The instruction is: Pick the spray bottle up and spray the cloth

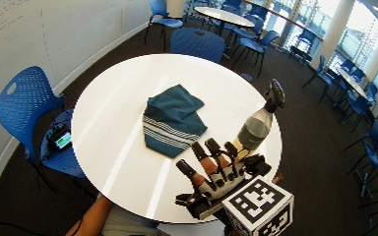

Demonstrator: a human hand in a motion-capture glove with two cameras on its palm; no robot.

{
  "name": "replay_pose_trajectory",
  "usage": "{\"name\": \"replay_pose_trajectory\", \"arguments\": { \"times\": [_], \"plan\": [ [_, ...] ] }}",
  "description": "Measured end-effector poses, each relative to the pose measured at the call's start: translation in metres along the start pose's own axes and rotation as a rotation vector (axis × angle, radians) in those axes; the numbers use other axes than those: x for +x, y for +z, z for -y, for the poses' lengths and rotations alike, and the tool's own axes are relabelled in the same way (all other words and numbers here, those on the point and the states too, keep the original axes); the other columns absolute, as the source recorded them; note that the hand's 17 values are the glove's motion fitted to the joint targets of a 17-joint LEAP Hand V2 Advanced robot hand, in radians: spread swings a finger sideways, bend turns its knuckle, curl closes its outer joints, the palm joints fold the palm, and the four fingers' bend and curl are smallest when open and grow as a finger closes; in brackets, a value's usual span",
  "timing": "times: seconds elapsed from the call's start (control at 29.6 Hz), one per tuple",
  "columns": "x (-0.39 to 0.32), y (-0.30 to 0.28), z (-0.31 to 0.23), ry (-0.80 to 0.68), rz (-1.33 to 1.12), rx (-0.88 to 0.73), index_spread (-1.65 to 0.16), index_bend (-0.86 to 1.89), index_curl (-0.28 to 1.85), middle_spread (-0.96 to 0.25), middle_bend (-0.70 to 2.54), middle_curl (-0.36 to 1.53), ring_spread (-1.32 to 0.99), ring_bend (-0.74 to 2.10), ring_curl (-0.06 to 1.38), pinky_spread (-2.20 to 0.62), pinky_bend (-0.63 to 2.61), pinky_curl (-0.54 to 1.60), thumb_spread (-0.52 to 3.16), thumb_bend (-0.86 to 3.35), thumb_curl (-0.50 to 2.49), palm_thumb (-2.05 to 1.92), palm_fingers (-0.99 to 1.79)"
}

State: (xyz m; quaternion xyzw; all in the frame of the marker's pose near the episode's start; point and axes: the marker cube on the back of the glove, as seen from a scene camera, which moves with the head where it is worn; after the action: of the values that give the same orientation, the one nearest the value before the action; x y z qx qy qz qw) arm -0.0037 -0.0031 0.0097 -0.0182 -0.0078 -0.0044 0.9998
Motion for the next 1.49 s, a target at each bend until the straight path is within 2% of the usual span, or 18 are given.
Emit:
{"name": "replay_pose_trajectory", "arguments": {
  "times": [0.37, 0.54, 0.88, 1.18, 1.38, 1.49],
  "plan": [
    [-0.002, 0.001, 0.002, 0.003, 0.007, -0.011, -0.49, 0.20, 0.33, -0.20, 0.17, 0.26, -0.18, 0.22, 0.23, 0.14, 0.18, 0.27, 1.13, -0.02, 0.21, 0.29, 0.48],
    [-0.004, -0.019, 0.009, 0.040, -0.009, 0.030, -0.49, 0.20, 0.34, -0.20, 0.17, 0.26, -0.18, 0.22, 0.24, 0.14, 0.18, 0.27, 1.13, -0.02, 0.21, 0.29, 0.48],
    [0.015, -0.020, 0.012, 0.180, 0.016, -0.017, -0.49, 0.20, 0.36, -0.20, 0.17, 0.27, -0.17, 0.21, 0.26, 0.15, 0.19, 0.28, 1.13, -0.02, 0.23, 0.28, 0.51],
    [0.038, -0.017, 0.010, 0.367, 0.020, -0.025, -0.49, 0.19, 0.36, -0.18, 0.17, 0.28, -0.15, 0.22, 0.27, 0.16, 0.18, 0.29, 1.13, -0.02, 0.23, 0.26, 0.53],
    [0.049, 0.007, 0.003, 0.450, 0.052, -0.076, -0.48, 0.19, 0.36, -0.17, 0.17, 0.28, -0.13, 0.23, 0.28, 0.17, 0.18, 0.29, 1.12, -0.02, 0.24, 0.26, 0.55],
    [0.054, 0.002, 0.004, 0.514, 0.084, -0.047, -0.47, 0.17, 0.36, -0.16, 0.18, 0.28, -0.12, 0.24, 0.29, 0.17, 0.19, 0.30, 1.12, -0.02, 0.24, 0.26, 0.57]
  ]
}}
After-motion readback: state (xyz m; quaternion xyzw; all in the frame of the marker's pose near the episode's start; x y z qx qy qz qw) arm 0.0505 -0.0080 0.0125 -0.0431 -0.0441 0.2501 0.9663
